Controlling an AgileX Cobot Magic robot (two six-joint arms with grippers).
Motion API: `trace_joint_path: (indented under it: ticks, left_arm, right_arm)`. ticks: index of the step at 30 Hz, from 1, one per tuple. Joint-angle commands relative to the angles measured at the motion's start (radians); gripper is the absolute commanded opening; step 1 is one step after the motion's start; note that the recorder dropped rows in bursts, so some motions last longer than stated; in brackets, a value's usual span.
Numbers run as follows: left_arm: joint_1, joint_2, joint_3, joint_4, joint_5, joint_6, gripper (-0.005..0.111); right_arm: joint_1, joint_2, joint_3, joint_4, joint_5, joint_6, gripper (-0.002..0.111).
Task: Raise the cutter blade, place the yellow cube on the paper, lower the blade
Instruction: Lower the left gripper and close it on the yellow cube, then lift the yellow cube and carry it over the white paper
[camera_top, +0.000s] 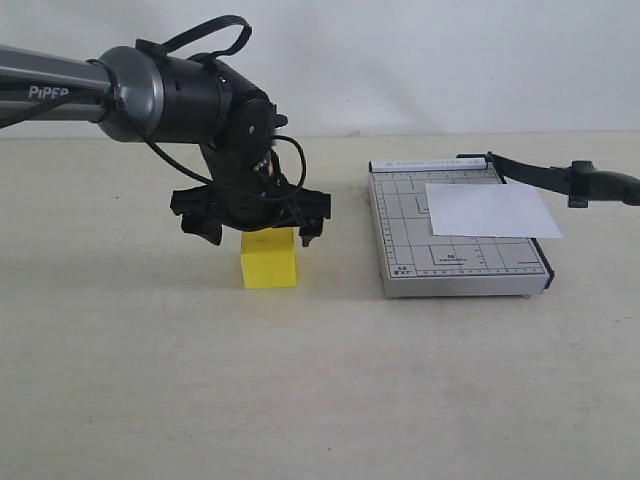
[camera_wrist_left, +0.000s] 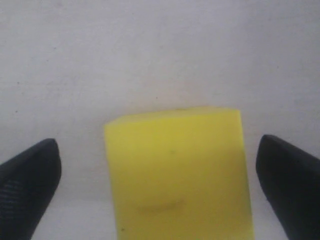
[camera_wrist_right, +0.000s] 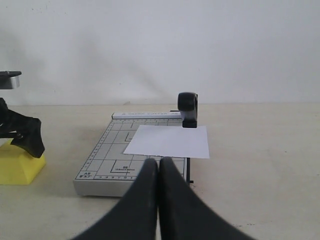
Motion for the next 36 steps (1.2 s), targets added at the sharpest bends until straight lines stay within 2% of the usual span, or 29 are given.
trace_joint_path:
  ticks: [1, 5, 8, 16, 19, 24, 29, 36]
  left_arm:
    - [0.001, -0.002, -0.006, 0.004, 0.005, 0.004, 0.108]
    - [0.001, -0.002, -0.006, 0.004, 0.005, 0.004, 0.103]
    - [0.001, -0.002, -0.006, 0.004, 0.005, 0.004, 0.088]
    - [0.001, -0.002, -0.006, 0.004, 0.009, 0.004, 0.024]
    - [0.001, -0.002, -0.006, 0.004, 0.009, 0.007, 0.005]
    - [-0.002, -0.004, -0.045, -0.028, 0.009, 0.025, 0.004]
    - [-0.049, -0.004, -0.196, -0.095, 0.013, 0.268, 0.004]
    - [-0.116, 0.018, -0.378, -0.095, -0.052, 0.371, 0.004]
  right_arm:
    - [0.001, -0.006, 0.0, -0.007, -0.004, -0.005, 0.0]
    - [0.001, -0.006, 0.0, -0.007, -0.004, -0.005, 0.0]
    - [0.001, -0.006, 0.0, -0.007, -0.004, -0.005, 0.0]
    - [0.001, -0.006, 0.0, -0.007, -0.004, -0.005, 0.0]
    - [0.001, -0.006, 0.0, -0.007, -0.004, -0.005, 0.0]
    - [0.001, -0.006, 0.0, -0.007, -0.004, -0.005, 0.0]
    - [0.001, -0.006, 0.0, -0.007, -0.004, -0.005, 0.0]
    - [0.001, -0.006, 0.0, -0.007, -0.004, -0.005, 0.0]
